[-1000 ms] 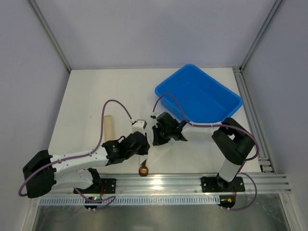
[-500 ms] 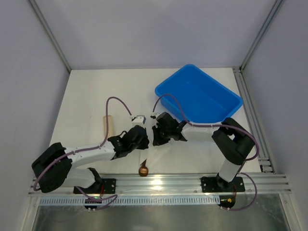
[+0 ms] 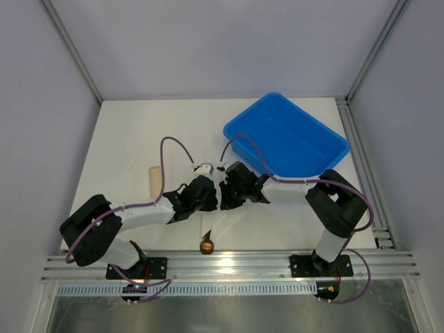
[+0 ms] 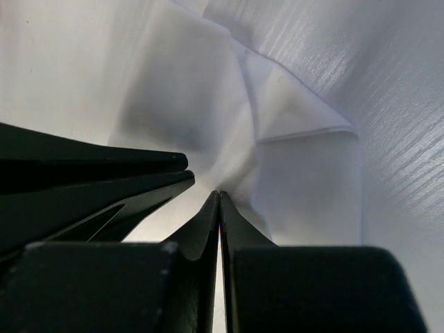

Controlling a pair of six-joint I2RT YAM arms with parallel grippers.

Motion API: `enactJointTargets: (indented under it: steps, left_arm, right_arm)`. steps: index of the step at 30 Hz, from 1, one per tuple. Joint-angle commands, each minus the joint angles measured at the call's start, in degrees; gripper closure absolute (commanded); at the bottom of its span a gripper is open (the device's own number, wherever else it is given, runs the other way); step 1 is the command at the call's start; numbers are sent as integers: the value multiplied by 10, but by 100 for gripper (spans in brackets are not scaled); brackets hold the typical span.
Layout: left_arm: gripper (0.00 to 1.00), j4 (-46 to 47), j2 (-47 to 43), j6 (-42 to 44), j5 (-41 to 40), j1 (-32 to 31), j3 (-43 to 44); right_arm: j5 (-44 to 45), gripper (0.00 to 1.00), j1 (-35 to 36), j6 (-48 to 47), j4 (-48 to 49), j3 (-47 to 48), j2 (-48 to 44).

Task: Place the utensils on the paper napkin and roll it up
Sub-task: Roll the napkin at the center of the board.

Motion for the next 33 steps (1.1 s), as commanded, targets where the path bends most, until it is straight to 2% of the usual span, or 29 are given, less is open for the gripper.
enactJointTargets:
  steps: [1,12,22,27,33]
  left_arm:
    - [91,20,19,9,-9,8,20]
    - [98,27,65,-5,1,19,21]
    - [99,36,47,-15,14,19,-4]
    - [99,41,42,-20,19,19,-10]
    - [100,35,33,-18,27,19,-3]
  right_arm:
    - [33,96,3,-6,-21,0,13]
    - [35,96,3,-6,-25,5,10]
    - [89,96,-1,-19,-100,28,-82]
    - [77,96,-11,-29,-117,18,-134]
    - [77,96,-14,-21,-124,5,-141]
